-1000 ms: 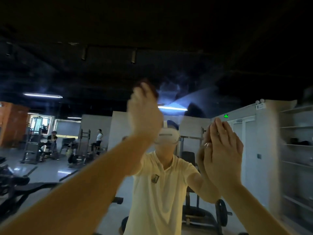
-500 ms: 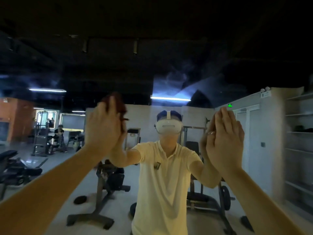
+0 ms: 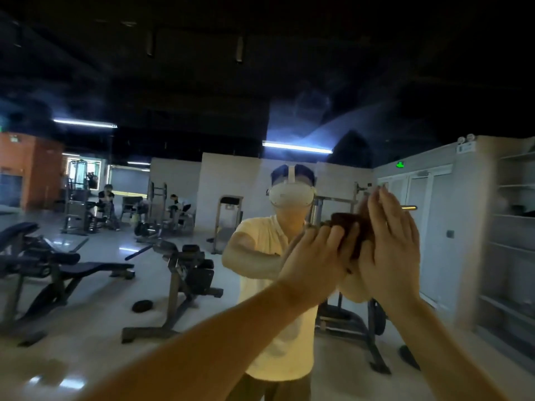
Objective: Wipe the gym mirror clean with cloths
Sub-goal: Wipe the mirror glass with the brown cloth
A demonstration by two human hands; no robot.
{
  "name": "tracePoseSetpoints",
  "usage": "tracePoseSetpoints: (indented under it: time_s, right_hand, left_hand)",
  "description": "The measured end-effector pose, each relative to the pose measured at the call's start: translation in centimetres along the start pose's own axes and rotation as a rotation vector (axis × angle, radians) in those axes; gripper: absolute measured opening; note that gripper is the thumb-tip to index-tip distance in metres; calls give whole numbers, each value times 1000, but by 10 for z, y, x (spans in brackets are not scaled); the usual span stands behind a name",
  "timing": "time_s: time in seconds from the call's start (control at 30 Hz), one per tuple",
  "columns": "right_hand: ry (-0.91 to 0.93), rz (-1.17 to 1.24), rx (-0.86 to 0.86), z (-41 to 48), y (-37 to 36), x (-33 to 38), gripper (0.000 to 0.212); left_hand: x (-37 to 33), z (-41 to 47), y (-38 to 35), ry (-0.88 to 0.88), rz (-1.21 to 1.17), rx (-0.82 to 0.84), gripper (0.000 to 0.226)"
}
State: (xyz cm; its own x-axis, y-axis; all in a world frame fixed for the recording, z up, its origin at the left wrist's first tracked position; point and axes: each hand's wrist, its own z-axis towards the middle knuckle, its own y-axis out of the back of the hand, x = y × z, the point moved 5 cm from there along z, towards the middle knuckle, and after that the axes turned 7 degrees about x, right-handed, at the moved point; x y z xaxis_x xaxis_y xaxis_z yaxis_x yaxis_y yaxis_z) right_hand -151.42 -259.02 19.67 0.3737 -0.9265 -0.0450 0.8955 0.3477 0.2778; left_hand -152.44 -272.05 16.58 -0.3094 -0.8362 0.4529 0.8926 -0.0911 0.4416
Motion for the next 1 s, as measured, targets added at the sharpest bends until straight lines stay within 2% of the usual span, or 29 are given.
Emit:
tracePoseSetpoints:
  time_s: [0.03,0.17,0.27,0.33,0.37,0.4,0.5,0.6,0.67,0.77,0.9,1.0]
  right_hand:
    - [-10,18,-2,-6,-1,4,64]
    - [-2,6,13,-37,-10,17,59]
    - [-71,-34,12,-62,-18,16,59]
    - [-151,-41,-5,-83,-20,13,58]
    - [-186,-34,9,-97,-24,12,60]
    - [-210,-24,32,-110,-30,10,61]
    - [-206,-53,133,-138,-41,8,67]
    - [-195,-61,218,-148,-43,10,69]
    - [-205,-24,230,-147,-41,10,66]
    - [-215,61,268,-151,-38,7,68]
    - [-207,65,337,-167,-34,6,74]
    - [-277,63,348,-176,-33,17,74]
  left_hand:
    - [17,-14,2,-3,13,-28,68]
    - [123,-89,26,198,104,-48,63]
    - [192,-148,48,502,40,-140,54]
    - [208,-159,46,780,-36,-206,61]
    - [200,-154,37,865,-66,-210,64]
    - [182,-143,26,874,-96,-211,67]
    - [102,-102,3,660,-146,-200,72]
    - [38,-76,-9,589,-177,-238,67]
    - [-6,-59,-16,493,-193,-158,64]
    - [-66,-52,-31,266,-176,-22,74]
    - [-50,-87,-40,91,-136,5,79]
    - [17,-153,-40,146,-89,-56,64]
